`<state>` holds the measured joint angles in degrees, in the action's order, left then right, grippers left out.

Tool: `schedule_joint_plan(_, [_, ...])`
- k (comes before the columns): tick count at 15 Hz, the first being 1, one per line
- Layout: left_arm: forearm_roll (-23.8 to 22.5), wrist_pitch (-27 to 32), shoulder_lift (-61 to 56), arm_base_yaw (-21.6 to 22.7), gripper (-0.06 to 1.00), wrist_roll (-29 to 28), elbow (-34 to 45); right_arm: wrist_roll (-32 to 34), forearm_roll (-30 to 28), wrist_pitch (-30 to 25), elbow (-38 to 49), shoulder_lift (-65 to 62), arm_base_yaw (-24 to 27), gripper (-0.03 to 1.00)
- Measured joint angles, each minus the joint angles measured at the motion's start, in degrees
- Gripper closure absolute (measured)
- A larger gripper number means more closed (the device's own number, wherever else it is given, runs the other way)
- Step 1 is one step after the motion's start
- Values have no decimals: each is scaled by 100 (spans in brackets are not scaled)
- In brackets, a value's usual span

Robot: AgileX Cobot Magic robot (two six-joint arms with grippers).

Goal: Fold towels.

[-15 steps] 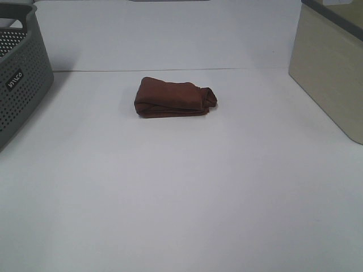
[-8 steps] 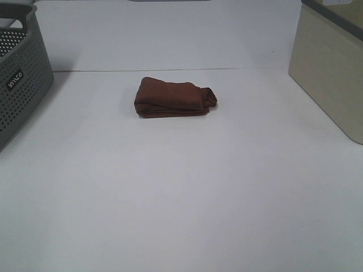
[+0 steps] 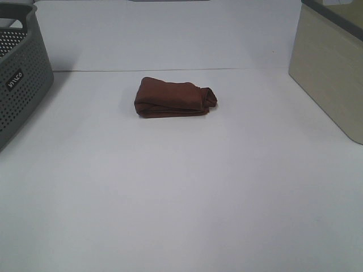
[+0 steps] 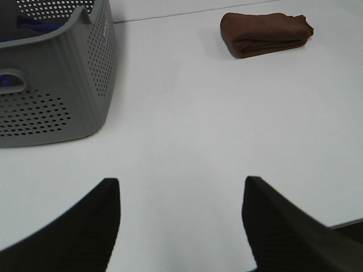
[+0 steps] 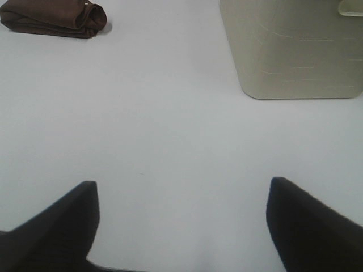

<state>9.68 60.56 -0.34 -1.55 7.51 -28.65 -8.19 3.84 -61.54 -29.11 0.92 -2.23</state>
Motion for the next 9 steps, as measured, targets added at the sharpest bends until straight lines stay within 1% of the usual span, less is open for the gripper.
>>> schedule_joint_plan(1, [0,0,0,6,34,0,0,0,0,0,0,0,69,20])
schedule_joint_plan(9, [0,0,0,6,34,0,0,0,0,0,11,-132,74,20])
